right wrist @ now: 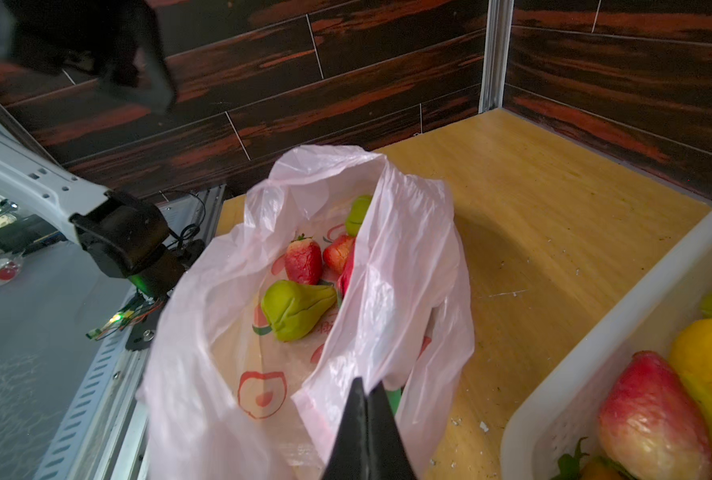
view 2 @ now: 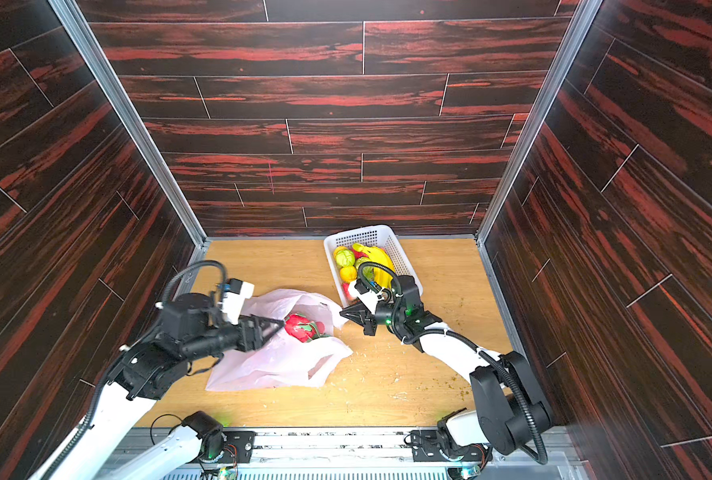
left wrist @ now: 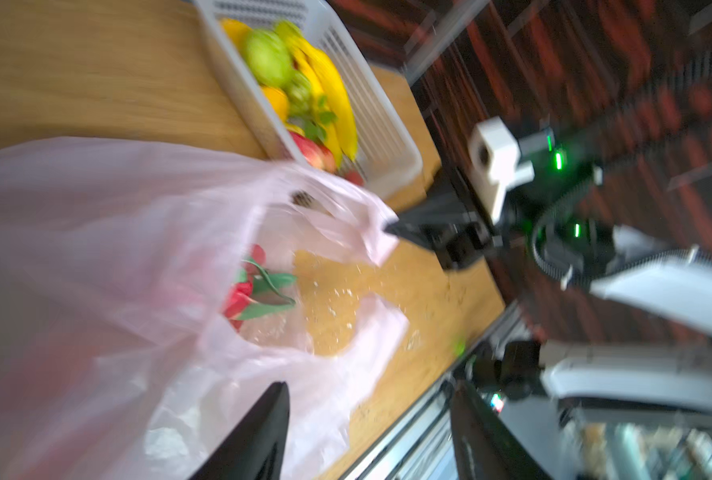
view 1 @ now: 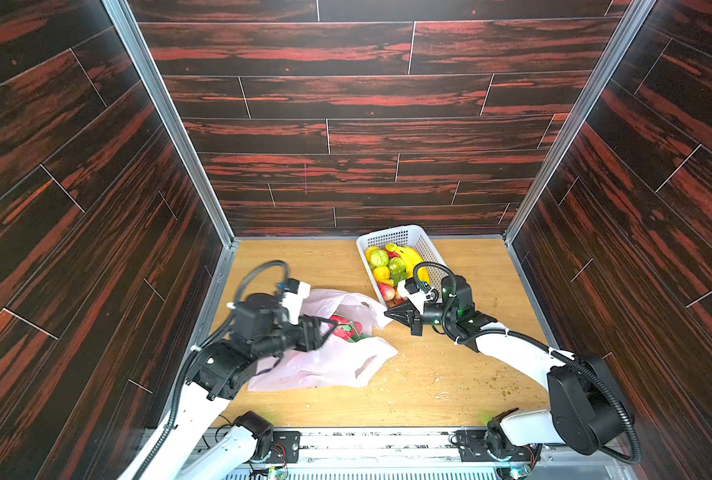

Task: Place the fake fruits into the plastic bag and tie a complex knot

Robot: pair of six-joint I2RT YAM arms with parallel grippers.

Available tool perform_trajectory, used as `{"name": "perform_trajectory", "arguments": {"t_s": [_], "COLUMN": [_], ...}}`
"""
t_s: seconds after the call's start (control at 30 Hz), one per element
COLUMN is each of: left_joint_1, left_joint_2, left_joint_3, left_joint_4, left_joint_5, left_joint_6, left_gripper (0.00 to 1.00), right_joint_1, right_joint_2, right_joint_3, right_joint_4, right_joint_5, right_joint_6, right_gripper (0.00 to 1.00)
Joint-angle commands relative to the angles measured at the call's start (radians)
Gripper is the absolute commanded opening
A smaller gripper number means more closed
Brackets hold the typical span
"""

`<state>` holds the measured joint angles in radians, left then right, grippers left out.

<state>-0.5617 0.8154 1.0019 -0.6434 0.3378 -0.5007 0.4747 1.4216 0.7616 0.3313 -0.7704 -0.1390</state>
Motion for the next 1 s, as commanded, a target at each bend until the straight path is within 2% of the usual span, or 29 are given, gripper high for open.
{"name": "perform_trajectory", "arguments": {"t_s": [0.0, 0.23, 0.33, 0.6, 0.97], "left_joint_1": [-0.133, -0.541, -0.650, -0.757, -0.764], "left_joint_2": [0.054, 0.279, 0.394, 0.568, 0.720], "left_joint_3": [0.065, 0.214, 0.273, 0.254, 0.242], "left_joint_4": [-0.072, -0.163, -0.198, -0.130, -0.151], "left_joint_5": [-0.225, -0.591, -0.696, -0.753, -0.921], "left_joint_6": [0.094, 0.230, 0.281, 0.350, 0.418], "left_gripper": [0.65, 0.69, 0.71, 0.77, 0.84], "right_joint_1": [-0.022, -0.033, -0.040, -0.049, -0.050], "right_joint_2": [0.038, 0.057, 0.059, 0.063, 0.063], "right_joint_3": [0.036, 0.054, 0.051, 0.050, 0.051], "right_joint_4": [-0.001, -0.022, -0.012, -0.015, -0.020], "right_joint_5": [-0.010, -0.020, -0.029, -0.042, -0.049], "right_joint_6": [0.034, 0.048, 0.062, 0.067, 0.069], "right_gripper": [0.00, 0.00, 0.00, 0.00, 0.00]}}
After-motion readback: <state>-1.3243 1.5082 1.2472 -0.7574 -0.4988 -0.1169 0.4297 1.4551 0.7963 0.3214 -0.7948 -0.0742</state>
